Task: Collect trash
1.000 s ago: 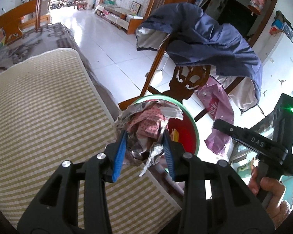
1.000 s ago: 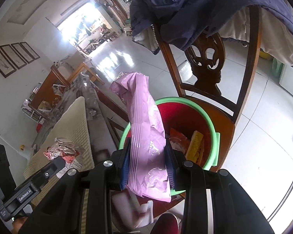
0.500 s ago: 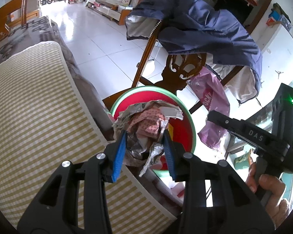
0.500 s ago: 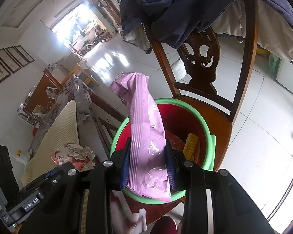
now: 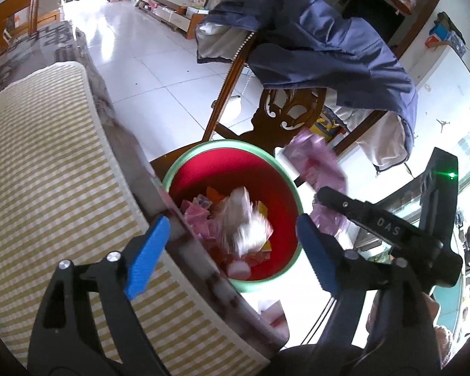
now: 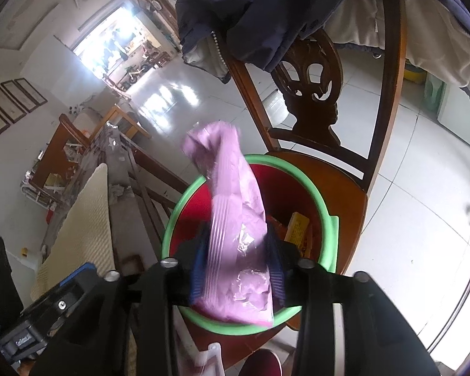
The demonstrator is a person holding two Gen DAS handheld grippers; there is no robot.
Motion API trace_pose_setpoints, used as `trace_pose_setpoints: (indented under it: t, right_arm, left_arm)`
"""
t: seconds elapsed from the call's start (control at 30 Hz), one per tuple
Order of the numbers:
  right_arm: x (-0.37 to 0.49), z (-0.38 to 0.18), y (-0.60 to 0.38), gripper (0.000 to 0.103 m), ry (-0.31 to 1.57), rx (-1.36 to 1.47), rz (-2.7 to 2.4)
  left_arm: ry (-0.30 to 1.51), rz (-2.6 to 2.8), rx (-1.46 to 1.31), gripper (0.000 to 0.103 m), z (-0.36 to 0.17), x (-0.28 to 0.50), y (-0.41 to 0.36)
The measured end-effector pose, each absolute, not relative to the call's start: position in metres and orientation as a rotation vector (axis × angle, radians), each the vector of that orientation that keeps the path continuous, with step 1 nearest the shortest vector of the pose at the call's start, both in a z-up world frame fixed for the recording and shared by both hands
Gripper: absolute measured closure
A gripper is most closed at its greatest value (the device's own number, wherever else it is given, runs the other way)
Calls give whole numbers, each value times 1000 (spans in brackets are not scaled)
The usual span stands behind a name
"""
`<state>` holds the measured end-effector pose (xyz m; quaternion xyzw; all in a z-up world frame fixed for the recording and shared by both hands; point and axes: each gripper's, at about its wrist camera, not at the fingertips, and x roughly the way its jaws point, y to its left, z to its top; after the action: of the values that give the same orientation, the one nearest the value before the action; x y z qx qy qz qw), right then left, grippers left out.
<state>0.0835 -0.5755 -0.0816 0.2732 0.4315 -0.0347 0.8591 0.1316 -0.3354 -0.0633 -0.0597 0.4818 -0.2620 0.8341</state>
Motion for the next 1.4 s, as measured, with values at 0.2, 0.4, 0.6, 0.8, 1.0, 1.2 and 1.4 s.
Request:
trace_pose_setpoints:
  t: [0.2,0.4,0.6,0.8,1.0,1.2,1.4]
  right_arm:
    - [83,-69,-573,44,875,570,-93]
    - [69,-10,-519,33,726,283,-82]
    - [32,46,-436,7,478,7,28]
    - [21,58,-377,7,453,144,178]
    - [-7,47,-333,7,376,213,238]
    - [-9,44,-308,7,417,134,221]
    - [-7,38,-302,7,441,144,211]
  left_arm:
    - [959,-501,-203,11,-43,117,-299]
    - [763,-367,-188,6,-2,84,-245]
    - [625,-201,-191,5,19,45,-171]
    - [545,-55,-221,5,32,18,-108]
    - [416,19,-183,5,44,-7,-78]
    - [362,80,-203,5,42,-11,-51]
    - [398,139,-253,5,33,-8,-24]
